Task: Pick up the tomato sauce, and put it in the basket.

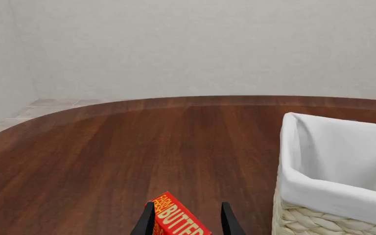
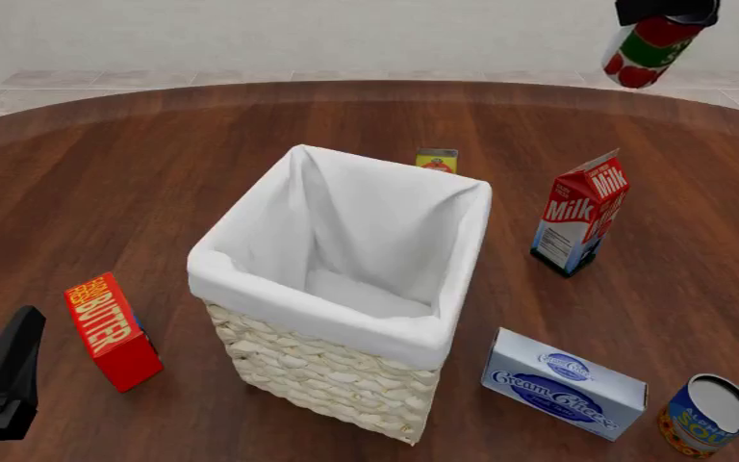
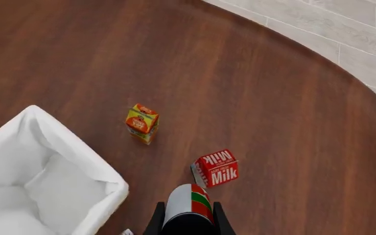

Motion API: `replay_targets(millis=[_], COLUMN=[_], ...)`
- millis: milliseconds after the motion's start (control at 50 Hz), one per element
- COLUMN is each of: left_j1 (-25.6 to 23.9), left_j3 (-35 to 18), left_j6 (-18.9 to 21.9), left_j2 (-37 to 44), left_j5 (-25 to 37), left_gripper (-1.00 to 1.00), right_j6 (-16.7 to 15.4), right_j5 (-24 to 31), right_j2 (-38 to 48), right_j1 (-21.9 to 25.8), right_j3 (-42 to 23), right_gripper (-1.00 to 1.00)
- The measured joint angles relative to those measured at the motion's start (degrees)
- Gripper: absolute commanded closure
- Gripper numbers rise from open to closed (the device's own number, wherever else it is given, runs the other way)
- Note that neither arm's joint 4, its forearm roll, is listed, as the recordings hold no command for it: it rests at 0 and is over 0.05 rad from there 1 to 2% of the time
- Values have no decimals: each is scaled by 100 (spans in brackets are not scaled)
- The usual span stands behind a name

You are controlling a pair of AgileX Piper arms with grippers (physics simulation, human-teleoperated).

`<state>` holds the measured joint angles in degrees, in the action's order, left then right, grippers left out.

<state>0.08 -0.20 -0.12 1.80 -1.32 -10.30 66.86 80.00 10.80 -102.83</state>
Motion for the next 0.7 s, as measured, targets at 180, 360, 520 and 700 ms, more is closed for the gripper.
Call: replay_targets(millis=[180,360,520,700], left_j1=[0,0,0,1], left_j3=[0,0,0,0], left_j6=[0,0,0,0], left_j2=[-1,-1,-1,-1], left_j5=[0,0,1,1], left_gripper=[-100,-100,-100,-100], right_j6=[-24,-27,-27,-28], right_j5=[-16,-68,-126,-156], right_j2=[38,74,121,211], right_j1=[286,545,752,933], right_j3=[-56,-21,63,65], right_gripper=[100,100,100,100])
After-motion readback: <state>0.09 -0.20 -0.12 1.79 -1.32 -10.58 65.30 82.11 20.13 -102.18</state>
